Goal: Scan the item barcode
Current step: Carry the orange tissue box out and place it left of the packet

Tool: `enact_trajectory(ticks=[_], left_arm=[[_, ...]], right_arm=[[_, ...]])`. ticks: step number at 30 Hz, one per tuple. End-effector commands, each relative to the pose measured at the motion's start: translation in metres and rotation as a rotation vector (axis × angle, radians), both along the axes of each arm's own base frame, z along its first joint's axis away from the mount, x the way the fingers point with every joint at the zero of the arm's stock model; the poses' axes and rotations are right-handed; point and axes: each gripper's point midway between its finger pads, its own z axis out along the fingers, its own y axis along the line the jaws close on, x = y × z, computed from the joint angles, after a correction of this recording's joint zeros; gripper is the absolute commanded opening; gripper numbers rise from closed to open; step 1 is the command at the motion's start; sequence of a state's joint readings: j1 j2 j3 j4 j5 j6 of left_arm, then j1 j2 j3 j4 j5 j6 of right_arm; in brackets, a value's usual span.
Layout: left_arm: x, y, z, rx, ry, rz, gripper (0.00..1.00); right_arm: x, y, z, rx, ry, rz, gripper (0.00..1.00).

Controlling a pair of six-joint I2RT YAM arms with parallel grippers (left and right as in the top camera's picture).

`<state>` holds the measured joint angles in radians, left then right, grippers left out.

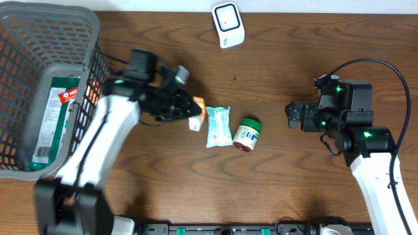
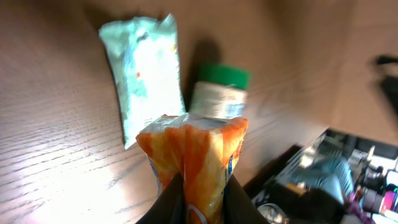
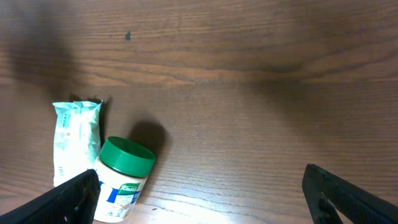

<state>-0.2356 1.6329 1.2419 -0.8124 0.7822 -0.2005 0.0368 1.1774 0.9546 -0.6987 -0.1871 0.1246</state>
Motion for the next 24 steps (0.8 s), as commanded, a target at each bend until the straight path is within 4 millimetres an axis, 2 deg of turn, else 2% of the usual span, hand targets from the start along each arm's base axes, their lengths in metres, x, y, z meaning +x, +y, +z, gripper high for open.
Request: enact_trajectory(ticks=[1, 5, 9, 11, 12, 13, 16, 20, 24], left_arm=[[-0.005, -0.007, -0.044, 0.091, 0.064, -0.054, 0.12], [-0.003, -0.019, -0.079, 0.111, 0.110, -0.089, 0.12], [0.006, -0.015, -0.107, 0.170, 0.114, -0.078, 0.13], [0.008, -0.010, -0.119, 0.210, 0.124, -0.073, 0.22], [0.007, -0.009, -0.123, 0.218, 0.133, -0.073, 0.35], [0.006, -0.008, -0.126, 0.222, 0.142, -0.074, 0.43], [0.003, -0.007, -0.131, 0.227, 0.160, -0.075, 0.56], [0.004, -0.007, -0.128, 0.225, 0.155, -0.074, 0.65], [0.007, -0.008, -0.118, 0.217, 0.127, -0.068, 0.70]], right_arm=[[0.003, 0.002, 0.006, 0.001, -0.014, 0.011, 0.99], [0.003, 0.002, 0.006, 0.001, -0.015, 0.011, 0.99], [0.003, 0.002, 0.006, 0.001, -0.014, 0.010, 0.99], [0.003, 0.002, 0.006, 0.001, -0.014, 0.010, 0.99], [0.003, 0.002, 0.006, 0.001, -0.015, 0.011, 0.99], [0.003, 0.002, 0.006, 0.001, -0.014, 0.010, 0.99], [0.003, 0.002, 0.006, 0.001, -0.014, 0.010, 0.99], [0.003, 0.002, 0.006, 0.001, -0.014, 0.010, 0.99], [0.003, 0.002, 0.006, 0.001, -0.014, 0.010, 0.99]])
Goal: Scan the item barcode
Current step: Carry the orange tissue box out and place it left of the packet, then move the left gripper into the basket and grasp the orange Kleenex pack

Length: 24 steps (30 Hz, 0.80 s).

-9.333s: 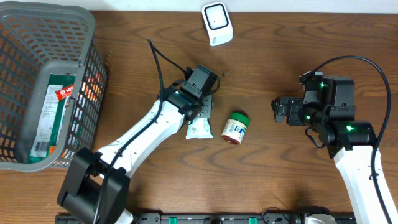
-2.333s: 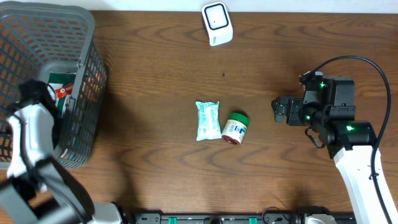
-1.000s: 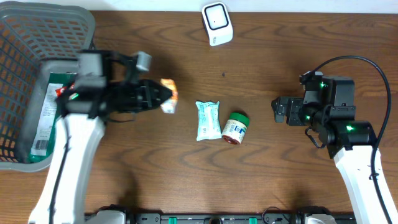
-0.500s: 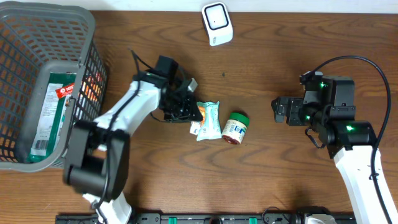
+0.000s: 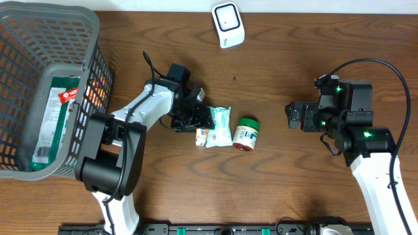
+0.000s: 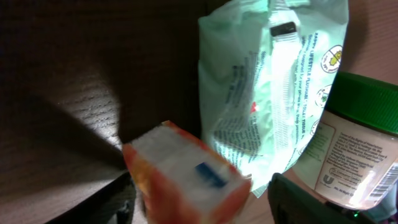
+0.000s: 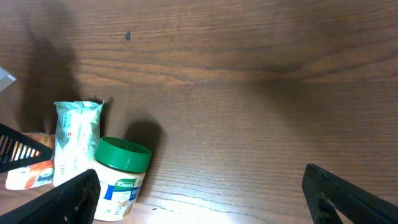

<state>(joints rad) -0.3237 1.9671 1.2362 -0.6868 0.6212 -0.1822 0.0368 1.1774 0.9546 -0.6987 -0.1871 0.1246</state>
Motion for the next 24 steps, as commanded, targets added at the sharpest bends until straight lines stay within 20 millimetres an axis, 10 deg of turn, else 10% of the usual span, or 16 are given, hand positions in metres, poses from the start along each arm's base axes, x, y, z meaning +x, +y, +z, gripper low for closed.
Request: enact_trajectory(ticks=[1, 16, 24], left_arm=[[0.002, 0.002, 0.011, 0.002, -0.034, 0.003, 0.71], [0.029, 0.036, 0.064, 0.190, -0.279, 0.053, 0.81], [0.061, 0.083, 0.199, 0.279, -0.514, 0.224, 0.81]], right_arm=[[0.003, 0.002, 0.006, 0.001, -0.014, 0.010, 0.99], [0.003, 0.002, 0.006, 0.001, -0.014, 0.010, 0.99], [0.003, 0.002, 0.006, 0.001, -0.015, 0.011, 0.99]])
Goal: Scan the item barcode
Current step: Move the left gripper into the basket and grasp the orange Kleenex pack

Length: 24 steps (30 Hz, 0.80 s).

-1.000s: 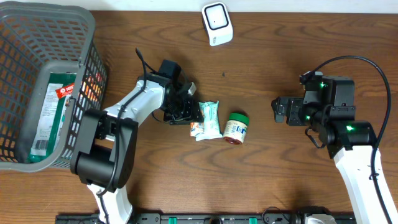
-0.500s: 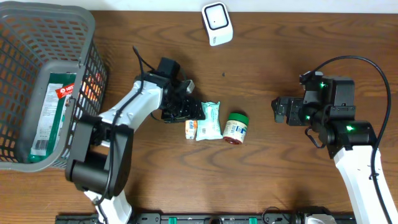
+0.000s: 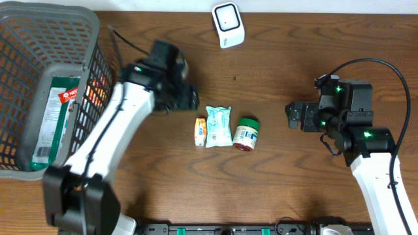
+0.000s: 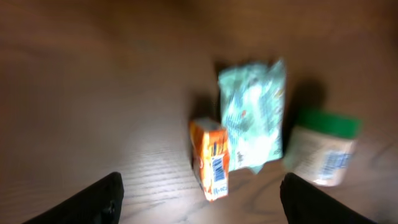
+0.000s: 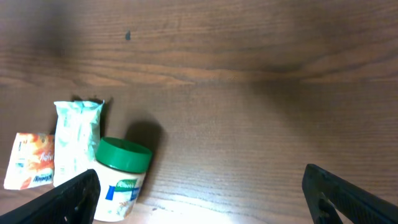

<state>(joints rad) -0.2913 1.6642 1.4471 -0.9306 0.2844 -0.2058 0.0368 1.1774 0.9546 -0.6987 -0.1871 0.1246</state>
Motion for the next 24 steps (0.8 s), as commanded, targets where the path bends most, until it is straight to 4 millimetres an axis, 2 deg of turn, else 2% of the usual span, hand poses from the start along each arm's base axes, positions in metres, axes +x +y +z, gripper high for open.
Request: enact_trajectory(ticks=[1, 5, 7, 9, 14, 17, 21, 24], left_arm=[[0.027, 0.039, 0.084, 0.054, -0.217, 0.121, 0.81], [0.041, 0.102, 0.149, 0.134, -0.356, 0.320, 0.81], [0.046, 0.135, 0.168, 0.148, -0.404, 0.432, 0.81], [0.049, 0.162, 0.176, 0.150, -0.428, 0.509, 0.81], [0.043, 0.239, 0.166, 0.171, -0.391, 0.738, 0.81], [0.035, 0.276, 0.156, 0.193, -0.356, 0.829, 0.81], [0.024, 0.309, 0.138, 0.206, -0.289, 0.907, 0.81], [0.021, 0.320, 0.120, 0.213, -0.227, 0.932, 0.81]], right_arm=[[0.003, 0.002, 0.006, 0.001, -0.014, 0.010, 0.99], [0.003, 0.002, 0.006, 0.001, -0.014, 0.010, 0.99], [0.003, 0.002, 0.006, 0.001, -0.015, 0.011, 0.99], [0.003, 0.002, 0.006, 0.001, -0.014, 0.010, 0.99], [0.003, 0.002, 0.006, 0.001, -0.015, 0.011, 0.99], [0.003, 0.002, 0.006, 0.001, -0.014, 0.010, 0.99], [0.003, 0.002, 0.006, 0.001, -0.014, 0.010, 0.99], [0.003, 0.002, 0.006, 0.001, -0.014, 0.010, 0.99]])
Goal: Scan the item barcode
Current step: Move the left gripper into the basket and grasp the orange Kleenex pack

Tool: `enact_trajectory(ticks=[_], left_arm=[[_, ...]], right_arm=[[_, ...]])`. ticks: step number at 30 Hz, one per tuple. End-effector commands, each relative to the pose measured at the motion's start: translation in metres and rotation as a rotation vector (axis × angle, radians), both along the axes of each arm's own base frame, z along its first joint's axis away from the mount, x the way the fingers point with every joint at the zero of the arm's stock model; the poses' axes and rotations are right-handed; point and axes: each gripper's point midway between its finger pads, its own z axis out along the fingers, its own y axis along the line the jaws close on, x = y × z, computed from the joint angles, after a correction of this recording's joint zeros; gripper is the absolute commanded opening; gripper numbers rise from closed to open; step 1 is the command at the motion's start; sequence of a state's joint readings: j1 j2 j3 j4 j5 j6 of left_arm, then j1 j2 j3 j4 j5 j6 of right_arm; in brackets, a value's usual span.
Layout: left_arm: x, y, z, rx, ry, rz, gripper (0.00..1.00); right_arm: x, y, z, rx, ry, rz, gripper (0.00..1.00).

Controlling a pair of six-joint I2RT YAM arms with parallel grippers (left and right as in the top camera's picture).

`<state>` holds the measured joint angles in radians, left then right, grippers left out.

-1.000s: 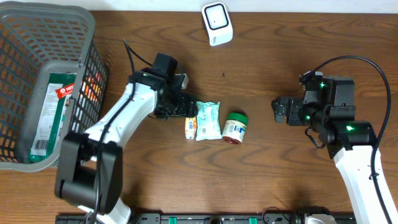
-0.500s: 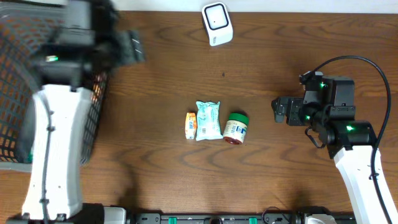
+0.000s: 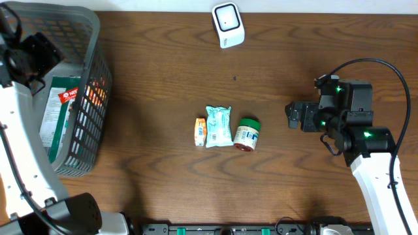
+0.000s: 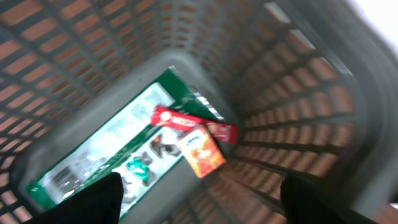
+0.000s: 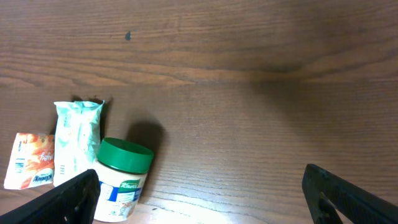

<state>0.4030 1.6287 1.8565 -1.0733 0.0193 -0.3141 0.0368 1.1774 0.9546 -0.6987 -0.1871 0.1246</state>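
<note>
A white scanner (image 3: 227,23) stands at the table's back edge. An orange packet (image 3: 200,131), a pale green pouch (image 3: 219,126) and a green-lidded jar (image 3: 247,134) lie side by side mid-table. The right wrist view also has the packet (image 5: 30,160), the pouch (image 5: 76,140) and the jar (image 5: 122,177). My left gripper (image 4: 199,205) is open and empty, high over the grey basket (image 3: 98,72). Below it lie a green packet (image 4: 118,155), a red sachet (image 4: 193,121) and a small orange box (image 4: 200,151). My right gripper (image 5: 199,199) is open, to the right of the jar.
The basket's mesh walls (image 4: 298,112) rise around the items inside it. The basket fills the table's left end. The right arm (image 3: 346,124) and its cable occupy the right side. Bare wood lies between the scanner and the three items.
My left arm has gone from just left of the three items to above the basket at the far left, its gripper still open. The items and the right arm have not moved.
First my left gripper was shut on the orange packet, held just left of the pouch. Then the packet sat on the table beside the pouch with the jaws spread around it. Later the gripper was open and clear of it, and now hangs over the basket.
</note>
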Motion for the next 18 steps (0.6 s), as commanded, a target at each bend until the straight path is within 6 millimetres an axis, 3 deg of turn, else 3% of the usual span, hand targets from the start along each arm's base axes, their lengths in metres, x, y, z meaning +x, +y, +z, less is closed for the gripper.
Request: enact_trajectory(ticks=[1, 4, 10, 18], left_arm=[[-0.002, 0.011, -0.025, -0.030, 0.069, 0.032, 0.81], [0.003, 0.014, -0.051, -0.062, 0.130, 0.033, 0.81], [0.025, 0.001, -0.107, -0.216, 0.211, -0.027, 0.82], [0.031, 0.003, -0.174, -0.288, 0.355, -0.019, 0.80]], right_arm=[[0.003, 0.002, 0.006, 0.001, -0.014, 0.010, 0.99], [0.003, 0.002, 0.006, 0.001, -0.014, 0.010, 0.99], [0.003, 0.002, 0.006, 0.001, -0.014, 0.010, 0.99], [0.003, 0.002, 0.006, 0.001, -0.014, 0.010, 0.99]])
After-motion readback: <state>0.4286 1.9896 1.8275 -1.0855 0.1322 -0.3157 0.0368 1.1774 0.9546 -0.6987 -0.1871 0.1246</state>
